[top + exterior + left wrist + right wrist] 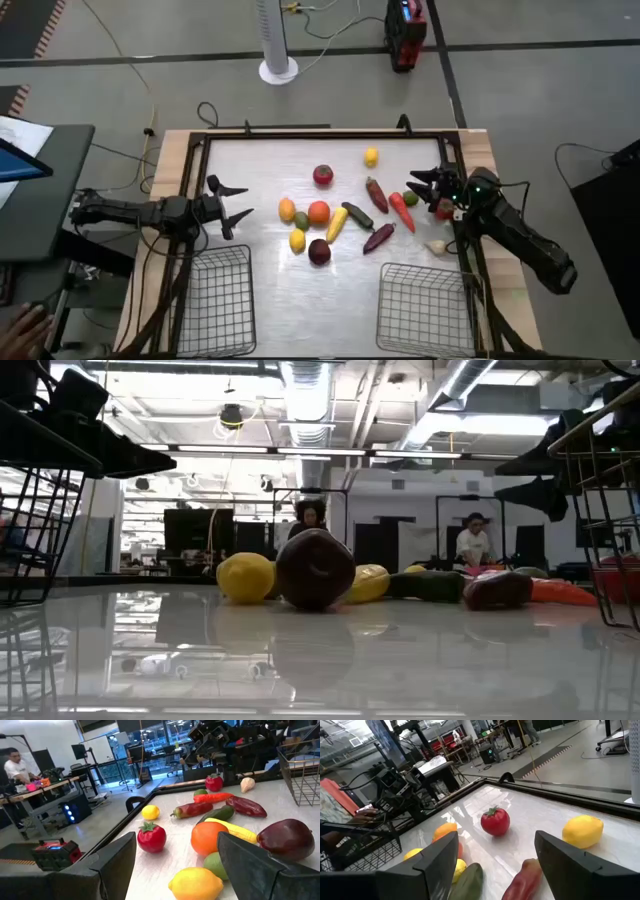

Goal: Sort produce into baskets

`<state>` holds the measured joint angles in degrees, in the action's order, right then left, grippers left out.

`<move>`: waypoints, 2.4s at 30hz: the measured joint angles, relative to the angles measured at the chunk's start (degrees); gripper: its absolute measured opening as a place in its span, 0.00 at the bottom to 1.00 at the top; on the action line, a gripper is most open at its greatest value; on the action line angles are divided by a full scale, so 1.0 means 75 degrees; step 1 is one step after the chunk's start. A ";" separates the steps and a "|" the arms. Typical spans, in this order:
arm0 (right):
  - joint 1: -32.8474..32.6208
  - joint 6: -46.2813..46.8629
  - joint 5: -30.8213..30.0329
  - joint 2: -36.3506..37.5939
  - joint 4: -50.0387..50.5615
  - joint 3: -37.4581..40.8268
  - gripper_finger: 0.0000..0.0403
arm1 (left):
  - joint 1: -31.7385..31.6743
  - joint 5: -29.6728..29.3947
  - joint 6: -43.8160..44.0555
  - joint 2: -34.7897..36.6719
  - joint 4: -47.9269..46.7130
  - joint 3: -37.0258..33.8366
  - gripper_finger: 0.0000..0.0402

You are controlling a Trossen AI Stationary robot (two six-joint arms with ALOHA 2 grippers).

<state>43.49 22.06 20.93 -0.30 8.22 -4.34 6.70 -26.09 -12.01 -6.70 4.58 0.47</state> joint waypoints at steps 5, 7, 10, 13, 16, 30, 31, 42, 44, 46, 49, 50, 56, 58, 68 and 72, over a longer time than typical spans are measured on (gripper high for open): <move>-0.0001 0.0000 -0.0001 0.0001 -0.0002 -0.0001 0.72 | 0.0000 0.0000 0.0000 -0.0002 0.0000 0.0000 0.66; 0.0002 0.0000 -0.0001 -0.0002 -0.0002 0.0000 0.72 | 0.0002 0.0000 -0.0003 0.0000 0.0000 -0.0002 0.66; 0.0001 0.0000 -0.0001 0.0000 -0.0002 -0.0001 0.72 | 0.0001 0.0002 -0.0001 -0.0001 0.0002 -0.0002 0.66; -0.0001 0.0000 -0.0001 0.0001 0.0001 0.0000 0.72 | 0.0000 0.0002 0.0000 0.0000 0.0000 -0.0002 0.66; -0.0001 0.0000 -0.0001 -0.0001 -0.0001 -0.0001 0.72 | 0.0002 0.0002 0.0000 -0.0002 0.0000 0.0000 0.66; 0.0002 0.0000 0.0002 0.0001 -0.0002 0.0000 0.72 | 0.0001 0.0003 0.0000 -0.0003 0.0000 -0.0001 0.66; -0.0001 0.0000 -0.0001 -0.0002 -0.0002 0.0000 0.72 | 0.0001 0.0002 0.0000 -0.0002 0.0000 -0.0002 0.66; 0.0001 0.0000 0.0002 -0.0002 0.0001 -0.0001 0.72 | 0.0001 0.0002 -0.0001 -0.0002 0.0000 -0.0001 0.66; 0.0002 0.0000 -0.0001 0.0001 0.0001 0.0000 0.72 | 0.0001 0.0001 0.0000 0.0000 0.0000 -0.0001 0.66; 0.0002 0.0000 0.0000 0.0001 -0.0001 0.0000 0.72 | 0.0001 0.0002 0.0000 -0.0002 0.0001 -0.0002 0.66; -0.0001 0.0000 0.0001 -0.0002 -0.0001 0.0000 0.72 | 0.0002 0.0001 0.0000 0.0000 0.0000 -0.0001 0.66; 0.0001 0.0000 0.0001 -0.0001 -0.0002 -0.0001 0.72 | -0.0001 0.0002 -0.0001 -0.0001 0.0001 -0.0002 0.66; 0.0002 0.0000 0.0000 0.0001 -0.0002 0.0000 0.72 | 0.0002 0.0000 0.0000 -0.0003 0.0000 0.0001 0.66; -0.0001 0.0000 0.0000 -0.0002 0.0001 -0.0002 0.72 | 0.0000 0.0003 0.0000 0.0000 0.0000 -0.0002 0.66; 0.0001 0.0000 -0.0001 0.0001 0.0001 -0.0002 0.72 | 0.0002 0.0019 0.0747 -0.0002 0.0000 -0.0001 0.66; 0.0002 0.0000 -0.0001 0.0000 -0.0002 0.0000 0.72 | -0.0001 0.0255 0.3009 -0.0003 0.0000 -0.0002 0.66</move>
<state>43.50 22.06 20.93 -0.30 8.21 -4.34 6.70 -24.17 10.56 -6.72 4.58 0.45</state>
